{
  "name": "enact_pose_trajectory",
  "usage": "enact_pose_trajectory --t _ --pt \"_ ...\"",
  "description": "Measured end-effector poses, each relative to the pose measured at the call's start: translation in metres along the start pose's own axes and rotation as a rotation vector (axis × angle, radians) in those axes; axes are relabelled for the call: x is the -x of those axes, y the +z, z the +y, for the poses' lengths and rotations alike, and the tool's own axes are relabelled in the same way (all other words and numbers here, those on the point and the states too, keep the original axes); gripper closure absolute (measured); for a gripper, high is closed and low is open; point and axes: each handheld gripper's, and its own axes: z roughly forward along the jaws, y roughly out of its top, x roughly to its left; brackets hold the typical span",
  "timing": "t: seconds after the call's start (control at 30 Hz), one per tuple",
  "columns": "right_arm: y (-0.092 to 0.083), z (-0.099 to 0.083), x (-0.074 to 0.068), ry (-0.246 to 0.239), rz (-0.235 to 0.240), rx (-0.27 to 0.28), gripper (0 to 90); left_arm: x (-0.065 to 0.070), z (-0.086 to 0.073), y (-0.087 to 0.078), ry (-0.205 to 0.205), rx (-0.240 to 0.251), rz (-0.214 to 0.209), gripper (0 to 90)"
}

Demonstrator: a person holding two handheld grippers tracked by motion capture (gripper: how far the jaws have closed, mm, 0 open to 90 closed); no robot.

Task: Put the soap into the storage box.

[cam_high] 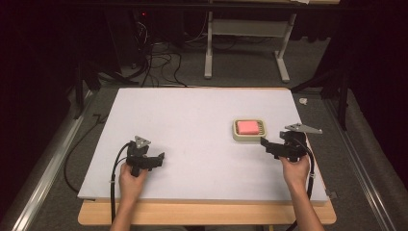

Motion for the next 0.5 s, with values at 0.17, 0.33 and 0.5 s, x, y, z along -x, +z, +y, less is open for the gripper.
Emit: enact_pose_trajectory --t 0.17,0.33,0.5 --pt "-0.003 -0.005 -0.002 0.005 0.009 0.003 15.5 0.000 0.000 0.000 0.000 0.000 0.000 15.4" --pt "-0.003 -0.011 -0.002 0.009 0.016 0.003 15.6 0.000 0.000 0.000 0.001 0.000 0.000 15.4" --pt "-0.003 -0.014 -0.004 0.012 0.021 -0.001 15.6 0.000 0.000 0.000 0.000 0.000 0.000 15.4"
